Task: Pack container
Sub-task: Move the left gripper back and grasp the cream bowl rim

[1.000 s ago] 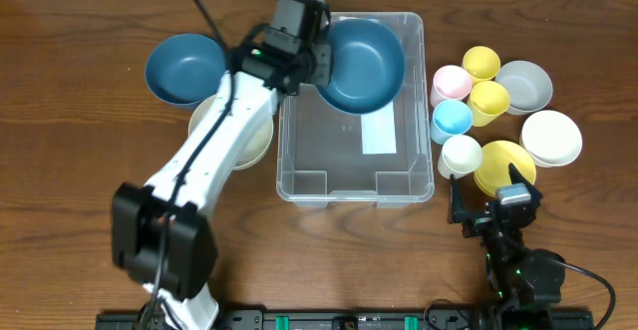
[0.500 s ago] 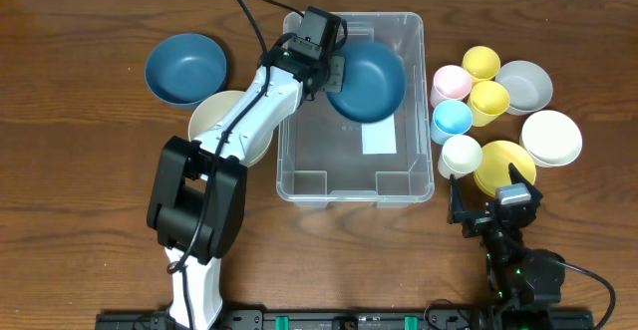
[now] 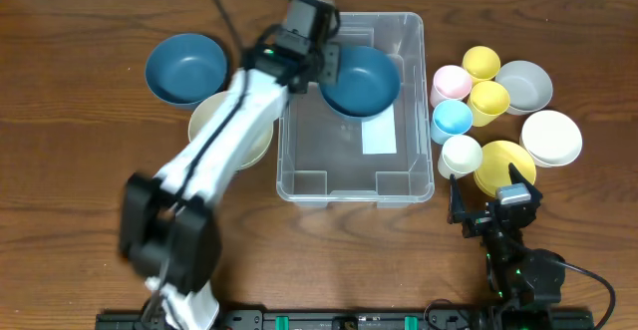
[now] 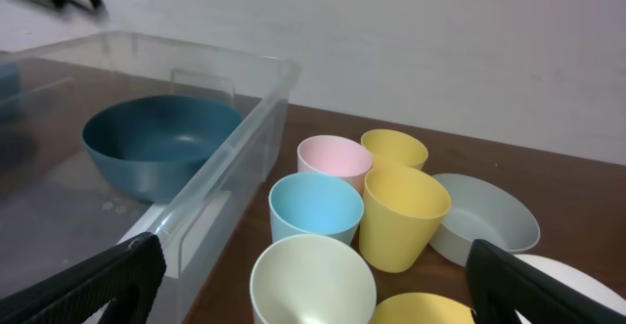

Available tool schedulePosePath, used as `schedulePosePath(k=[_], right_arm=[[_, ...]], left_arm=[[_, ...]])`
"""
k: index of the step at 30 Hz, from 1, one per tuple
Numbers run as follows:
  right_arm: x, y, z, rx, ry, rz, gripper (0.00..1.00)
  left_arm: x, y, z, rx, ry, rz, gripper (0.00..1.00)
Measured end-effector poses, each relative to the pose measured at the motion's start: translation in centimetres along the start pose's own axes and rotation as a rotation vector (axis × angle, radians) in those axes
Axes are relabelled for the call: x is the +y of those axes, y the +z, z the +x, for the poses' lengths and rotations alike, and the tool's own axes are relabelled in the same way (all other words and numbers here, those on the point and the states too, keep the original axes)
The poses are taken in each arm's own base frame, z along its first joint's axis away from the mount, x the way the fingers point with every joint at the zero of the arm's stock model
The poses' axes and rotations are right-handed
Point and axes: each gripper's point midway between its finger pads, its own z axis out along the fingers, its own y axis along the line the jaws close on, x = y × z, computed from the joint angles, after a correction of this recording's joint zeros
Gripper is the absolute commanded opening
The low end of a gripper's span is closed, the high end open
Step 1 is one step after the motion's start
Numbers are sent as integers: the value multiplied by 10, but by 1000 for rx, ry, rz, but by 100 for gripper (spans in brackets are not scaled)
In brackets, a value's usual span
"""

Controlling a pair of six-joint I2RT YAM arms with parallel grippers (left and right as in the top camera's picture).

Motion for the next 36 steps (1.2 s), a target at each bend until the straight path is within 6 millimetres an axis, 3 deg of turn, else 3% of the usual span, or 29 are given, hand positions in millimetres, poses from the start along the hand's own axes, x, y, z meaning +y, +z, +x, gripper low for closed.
schedulePosePath(k=[3,7,10,14,19,22,31,36], right_arm=[[0,0,0,0,0,0,99],[0,0,0,0,0,0,99],[0,0,0,0,0,0,99],[0,0,0,0,0,0,99],[0,0,0,0,0,0,99],[0,0,0,0,0,0,99],[0,0,0,0,0,0,99],[0,0,0,0,0,0,99]], left_arm=[[18,-63,-20,-77,-22,-50,49],[72,-146,-35,-182,-92,-206,54],[121,-186,-25,-194,-170,-334,63],[178,-208,-1,-140,-298,-463,73],[212,-192,37,13,-425,-458,78],[216,-167,67,143,-481,-410,80],[225,-65,156,473,-538,-315,81],[228,-35,186,557,-543,-298,81]])
